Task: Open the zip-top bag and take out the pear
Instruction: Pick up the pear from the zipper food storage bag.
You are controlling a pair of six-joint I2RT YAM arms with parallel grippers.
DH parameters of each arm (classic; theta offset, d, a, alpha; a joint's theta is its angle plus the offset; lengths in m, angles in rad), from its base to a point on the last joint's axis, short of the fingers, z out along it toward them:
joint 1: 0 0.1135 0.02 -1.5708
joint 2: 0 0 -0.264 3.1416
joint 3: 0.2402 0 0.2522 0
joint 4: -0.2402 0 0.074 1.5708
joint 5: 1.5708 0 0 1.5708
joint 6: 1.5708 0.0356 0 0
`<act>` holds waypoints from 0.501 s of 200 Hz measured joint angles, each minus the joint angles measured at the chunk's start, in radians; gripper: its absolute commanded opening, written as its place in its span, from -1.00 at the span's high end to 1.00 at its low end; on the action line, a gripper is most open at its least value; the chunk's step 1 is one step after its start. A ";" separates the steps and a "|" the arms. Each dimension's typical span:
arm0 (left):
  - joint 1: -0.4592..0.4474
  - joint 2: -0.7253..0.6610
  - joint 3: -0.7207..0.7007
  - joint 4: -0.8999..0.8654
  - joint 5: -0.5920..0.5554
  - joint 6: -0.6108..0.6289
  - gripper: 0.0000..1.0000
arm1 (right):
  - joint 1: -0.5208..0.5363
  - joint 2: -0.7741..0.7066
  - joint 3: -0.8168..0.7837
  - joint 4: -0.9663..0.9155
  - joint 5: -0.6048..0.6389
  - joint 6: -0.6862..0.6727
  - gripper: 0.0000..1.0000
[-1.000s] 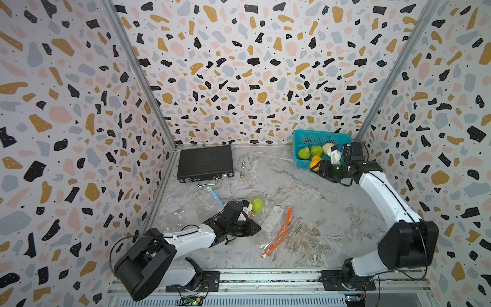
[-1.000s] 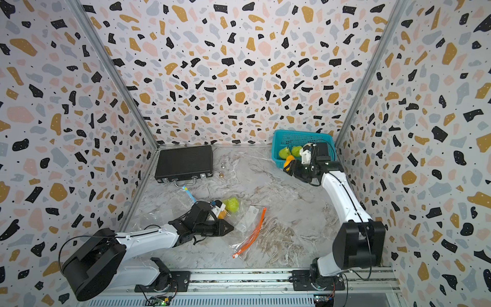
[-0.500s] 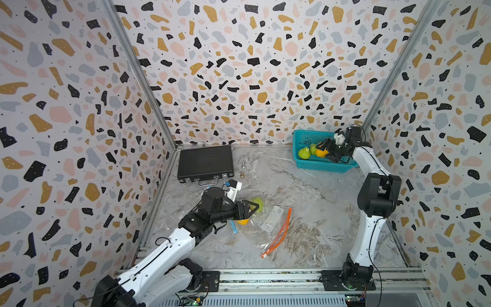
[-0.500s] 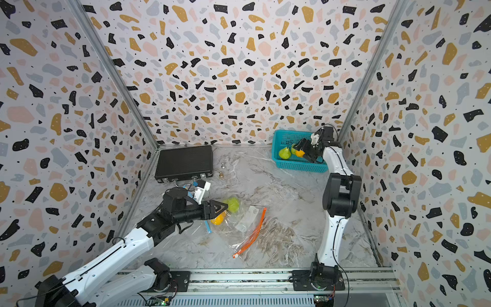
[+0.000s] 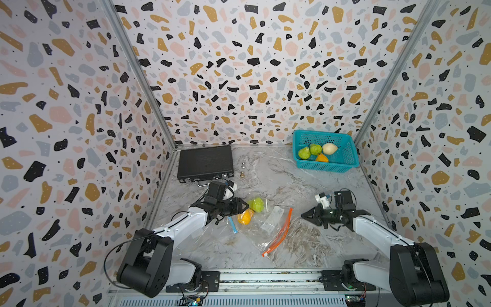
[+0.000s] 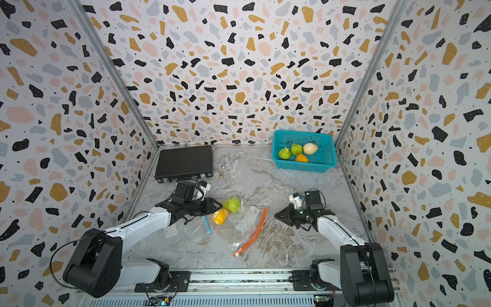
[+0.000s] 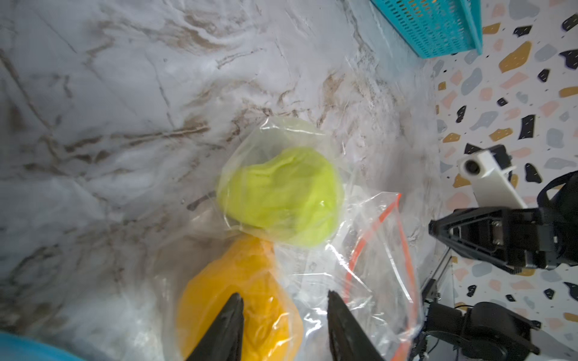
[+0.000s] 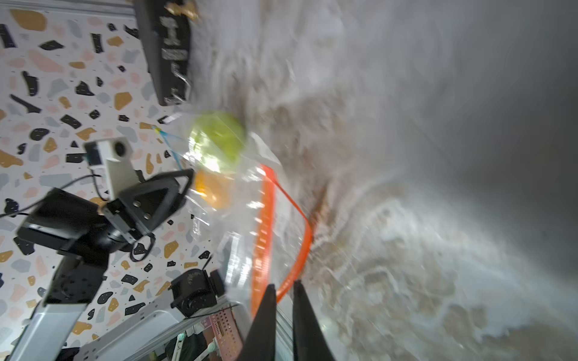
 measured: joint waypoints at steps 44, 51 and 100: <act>-0.001 0.057 -0.095 0.060 0.001 0.011 0.48 | 0.089 -0.029 -0.172 0.304 -0.022 0.188 1.00; -0.001 0.057 -0.109 0.063 0.001 0.011 0.48 | 0.101 -0.013 -0.188 0.363 -0.022 0.224 1.00; -0.010 0.057 -0.160 0.105 0.000 0.001 0.49 | 0.215 0.156 -0.203 0.706 -0.014 0.382 1.00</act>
